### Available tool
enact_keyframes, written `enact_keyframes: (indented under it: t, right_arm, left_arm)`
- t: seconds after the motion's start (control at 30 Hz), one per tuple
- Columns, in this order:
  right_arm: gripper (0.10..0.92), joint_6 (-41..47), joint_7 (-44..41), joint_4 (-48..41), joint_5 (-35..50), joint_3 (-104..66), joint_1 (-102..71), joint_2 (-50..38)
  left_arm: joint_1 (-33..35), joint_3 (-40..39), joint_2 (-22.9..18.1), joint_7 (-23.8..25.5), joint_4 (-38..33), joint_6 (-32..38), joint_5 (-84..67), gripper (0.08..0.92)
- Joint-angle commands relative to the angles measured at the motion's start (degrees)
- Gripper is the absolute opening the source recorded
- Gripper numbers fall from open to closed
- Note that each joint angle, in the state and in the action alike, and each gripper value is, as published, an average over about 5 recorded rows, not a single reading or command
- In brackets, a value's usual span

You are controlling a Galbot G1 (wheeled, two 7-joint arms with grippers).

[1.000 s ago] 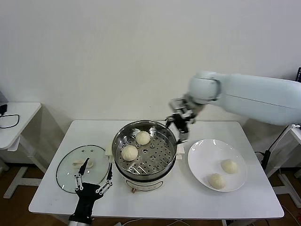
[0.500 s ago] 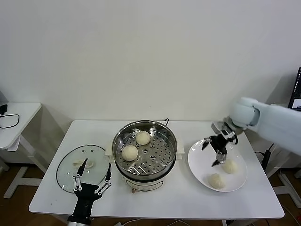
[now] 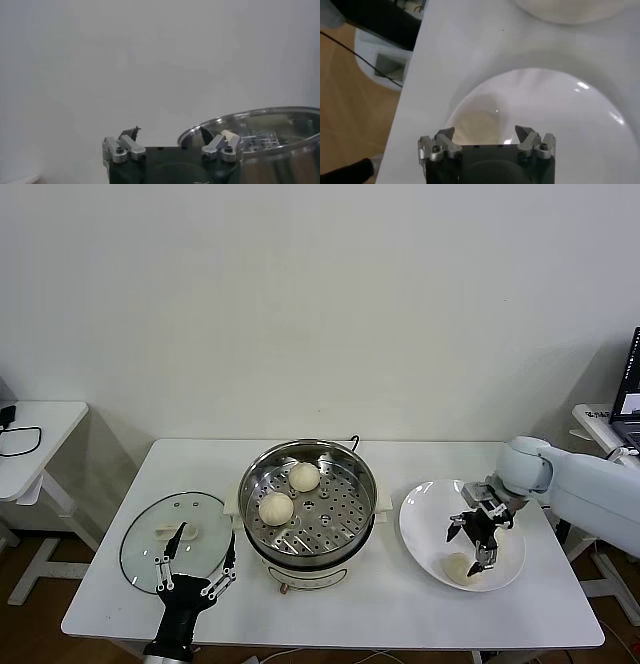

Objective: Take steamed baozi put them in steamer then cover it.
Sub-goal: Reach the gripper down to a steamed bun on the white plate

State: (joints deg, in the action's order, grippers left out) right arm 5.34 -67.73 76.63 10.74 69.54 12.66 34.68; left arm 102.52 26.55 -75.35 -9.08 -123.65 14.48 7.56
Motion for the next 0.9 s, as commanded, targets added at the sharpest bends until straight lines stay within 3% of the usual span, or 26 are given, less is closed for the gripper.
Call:
enact_keyframes:
  t: [0.03, 0.4, 0.63, 0.9]
  right_arm:
    - [0.823, -0.52, -0.17, -1.58, -1.17, -1.45, -3.39, -0.1]
    - [0.818, -0.56, 0.03, -3.51, -1.79, -2.17, -4.54, 1.16]
    - [0.7, -0.56, 0.33, -3.38, -1.74, -2.17, -4.48, 1.11]
    - [0.646, -0.77, 0.1, -1.52, -0.69, -1.25, -0.35, 0.31]
  left_arm:
    - [0.01, -0.05, 0.01, -0.03, 0.16, 0.1, 0.03, 0.823]
    - [-0.07, 0.14, 0.0, -0.13, 0.36, 0.15, 0.02, 0.823]
    - [-0.14, 0.17, 0.03, -0.16, 0.48, 0.19, 0.01, 0.823]
    - [-0.09, 0.17, 0.16, -0.19, 0.11, 0.15, 0.01, 0.823]
